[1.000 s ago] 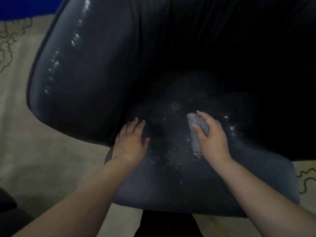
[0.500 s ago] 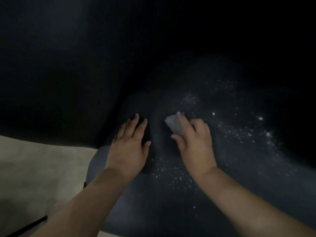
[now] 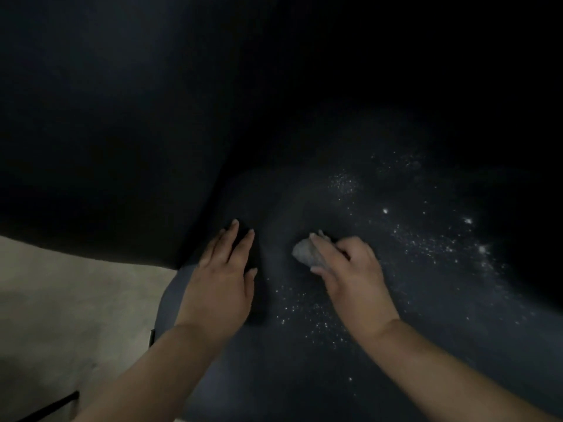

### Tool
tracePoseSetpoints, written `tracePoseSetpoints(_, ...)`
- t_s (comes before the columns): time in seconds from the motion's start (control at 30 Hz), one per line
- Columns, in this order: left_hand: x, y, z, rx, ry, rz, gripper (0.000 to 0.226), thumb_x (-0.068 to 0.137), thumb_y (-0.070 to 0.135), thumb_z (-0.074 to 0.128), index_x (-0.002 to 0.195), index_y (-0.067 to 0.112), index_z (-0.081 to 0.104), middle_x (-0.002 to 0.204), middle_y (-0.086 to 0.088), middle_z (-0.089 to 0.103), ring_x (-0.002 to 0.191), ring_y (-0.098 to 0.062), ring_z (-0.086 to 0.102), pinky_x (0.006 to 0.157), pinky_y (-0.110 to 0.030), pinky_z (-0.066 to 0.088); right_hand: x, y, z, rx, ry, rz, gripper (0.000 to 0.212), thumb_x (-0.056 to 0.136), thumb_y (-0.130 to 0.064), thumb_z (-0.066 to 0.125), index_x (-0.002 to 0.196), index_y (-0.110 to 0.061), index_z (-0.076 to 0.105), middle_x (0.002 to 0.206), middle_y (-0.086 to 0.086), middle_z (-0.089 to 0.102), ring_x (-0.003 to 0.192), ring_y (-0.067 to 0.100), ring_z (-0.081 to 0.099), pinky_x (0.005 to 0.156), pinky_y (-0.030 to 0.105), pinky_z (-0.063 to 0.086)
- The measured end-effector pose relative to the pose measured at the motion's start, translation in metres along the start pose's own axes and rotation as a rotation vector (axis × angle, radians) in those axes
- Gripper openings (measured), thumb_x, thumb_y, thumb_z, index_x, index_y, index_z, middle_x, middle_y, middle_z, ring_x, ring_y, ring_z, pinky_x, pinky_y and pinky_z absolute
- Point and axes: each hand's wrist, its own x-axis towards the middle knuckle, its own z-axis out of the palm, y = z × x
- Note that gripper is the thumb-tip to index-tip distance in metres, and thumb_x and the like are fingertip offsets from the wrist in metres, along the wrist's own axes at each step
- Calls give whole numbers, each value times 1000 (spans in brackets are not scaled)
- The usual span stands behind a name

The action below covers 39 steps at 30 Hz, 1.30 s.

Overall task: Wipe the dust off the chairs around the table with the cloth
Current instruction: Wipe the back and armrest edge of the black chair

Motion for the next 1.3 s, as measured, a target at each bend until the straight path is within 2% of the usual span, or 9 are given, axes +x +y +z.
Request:
tracePoseSetpoints(0.17, -21, -11, 4, 35, 18, -24, 58, 96, 27, 49, 150, 19, 29, 159, -1, 18, 143, -20, 22, 118, -30, 13, 47, -8, 18, 48, 129, 193, 49, 87, -9, 66, 134, -16, 55, 103, 19, 52, 94, 35, 51, 85, 46, 48)
tracePoseSetpoints(0.3, -35, -12, 8, 17, 12, -56, 62, 95, 37, 47, 151, 25, 25, 160, 2, 15, 144, -20, 18, 119, -33, 15, -12, -30, 26, 71, -12, -5, 56, 77, -5, 76, 130, -17, 60, 93, 14, 53, 82, 31, 54, 72, 46, 53)
tracePoseSetpoints(0.37, -42, -15, 11, 30, -4, -61, 67, 94, 45, 45, 152, 29, 17, 161, 4, 7, 145, -19, 12, 119, -33, 13, -27, -21, 19, 60, -23, -20, 55, 74, -4, 79, 126, -17, 63, 88, 12, 52, 76, 31, 54, 67, 46, 54)
tracePoseSetpoints(0.53, -50, -23, 19, 69, -2, -47, 79, 88, 63, 37, 152, 36, -2, 161, 8, -9, 147, -17, 0, 119, -36, 11, 29, -17, 23, 38, 121, 86, 49, 85, -10, 70, 132, -12, 57, 95, 19, 50, 85, 36, 52, 79, 48, 50)
tracePoseSetpoints(0.6, -52, -23, 21, 57, 8, -47, 81, 86, 66, 35, 152, 37, -3, 161, 9, -10, 147, -16, -1, 117, -34, 10, 23, -33, 31, 74, 73, 49, 50, 85, -14, 71, 133, -12, 56, 94, 17, 50, 85, 35, 52, 79, 47, 50)
tracePoseSetpoints(0.73, -57, -28, 24, 62, 17, -49, 82, 86, 66, 38, 152, 37, -1, 160, 9, -10, 147, -16, -1, 116, -34, 11, -47, -33, 27, 30, -30, -69, 52, 76, -11, 79, 126, -15, 63, 86, 12, 51, 75, 29, 52, 64, 46, 53)
tracePoseSetpoints(0.93, -65, -31, 28, 67, 31, -40, 81, 87, 65, 38, 152, 35, 2, 161, 6, -5, 147, -17, -1, 114, -29, 1, 4, -29, 36, 12, 155, 50, 46, 84, -11, 71, 128, -10, 61, 92, 19, 51, 80, 37, 52, 75, 49, 51)
tracePoseSetpoints(1.17, -69, -31, 27, 57, 5, -35, 81, 87, 62, 43, 153, 33, 7, 162, 3, -1, 147, -19, 4, 118, -36, 12, -79, -45, 44, -47, 25, -98, 53, 78, -11, 76, 128, -17, 61, 90, 12, 52, 77, 30, 53, 66, 44, 53)
tracePoseSetpoints(1.3, -73, -29, 26, 83, -1, -40, 78, 87, 62, 43, 153, 32, 13, 161, 2, 6, 145, -22, 12, 118, -41, 20, -45, -25, 38, -84, 215, 88, 44, 83, -8, 71, 126, -12, 63, 89, 18, 50, 77, 36, 51, 70, 47, 52)
